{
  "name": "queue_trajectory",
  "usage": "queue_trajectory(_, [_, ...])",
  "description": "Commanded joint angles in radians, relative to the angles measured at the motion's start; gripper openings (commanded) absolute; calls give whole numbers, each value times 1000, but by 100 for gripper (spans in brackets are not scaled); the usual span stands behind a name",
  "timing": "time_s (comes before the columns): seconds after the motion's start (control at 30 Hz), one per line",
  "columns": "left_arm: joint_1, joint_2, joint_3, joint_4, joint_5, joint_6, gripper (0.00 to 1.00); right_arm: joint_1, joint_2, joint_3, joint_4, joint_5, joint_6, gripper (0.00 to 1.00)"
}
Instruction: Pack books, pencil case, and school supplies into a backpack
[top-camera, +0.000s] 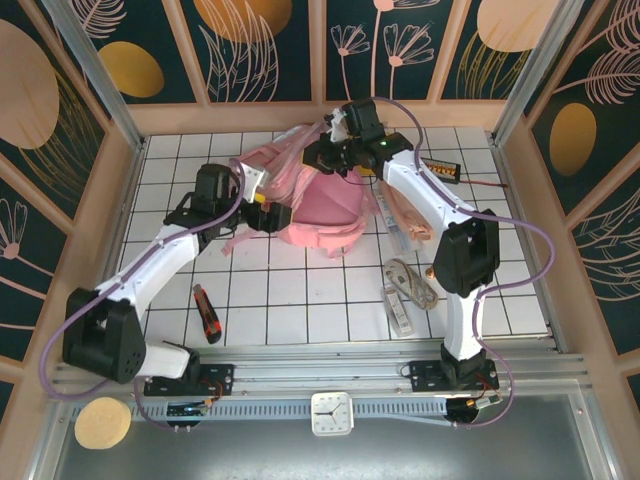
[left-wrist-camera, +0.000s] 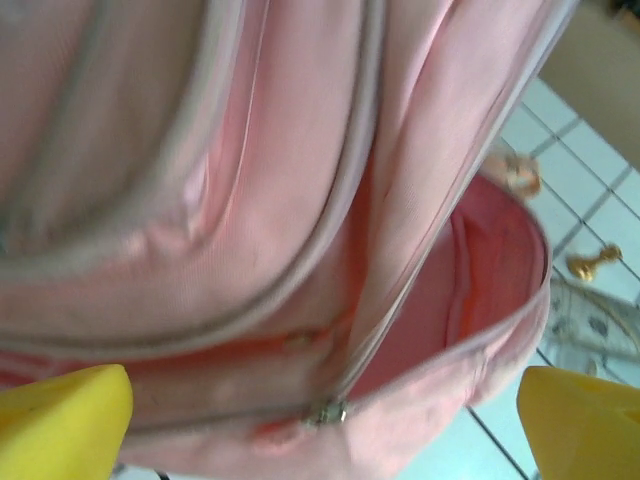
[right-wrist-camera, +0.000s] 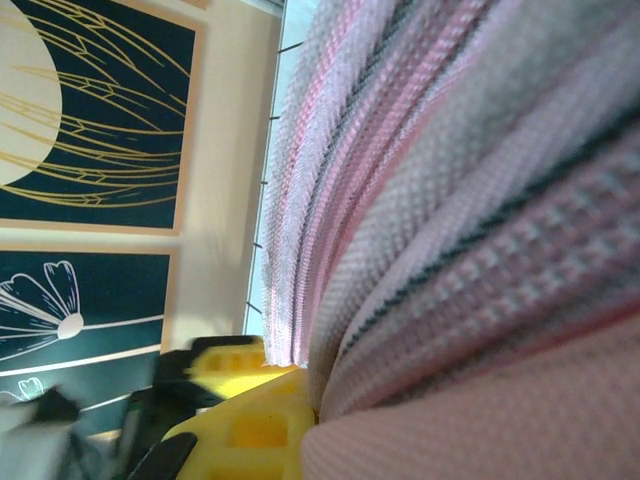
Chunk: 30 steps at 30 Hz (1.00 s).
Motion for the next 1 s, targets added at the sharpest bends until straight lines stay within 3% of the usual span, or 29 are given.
queue_trajectory(0.0, [-69,-14,79,38,-205,72,99,32,-42,78,61,-2,35,0])
queue_trajectory(0.2, [-133,98,167,11,-400,88,99,56,-14,127,94,-8,101,0])
queue_trajectory(0.33, [-135,161,225,-12,-456,106,98,72,-7,153,113,-5,129,0])
queue_trajectory(0.4, [-135,187,254,-22,-469,119,88,77,-8,152,123,-6,141,0])
queue_trajectory(0.43, [-135,204,276,-38,-475,121,70,80,-9,152,122,-4,142,0])
queue_trajectory(0.47, [-135,220,296,-50,-485,119,28,80,-13,151,113,-3,139,2])
queue_trajectory(0.5, [-135,226,311,-55,-496,109,0,81,-16,150,92,1,129,17])
queue_trajectory(0.57, [-135,228,334,-56,-508,90,0,74,-38,144,0,50,70,53])
queue_trajectory(0.63, [-134,231,363,-72,-518,70,0,61,-90,103,-74,124,8,74])
queue_trajectory(0.8, [-130,236,397,-91,-527,13,0,30,-298,-210,-5,194,14,79])
queue_trajectory(0.97, [-93,233,436,-108,-503,-119,0,84,-354,-471,100,212,-2,75])
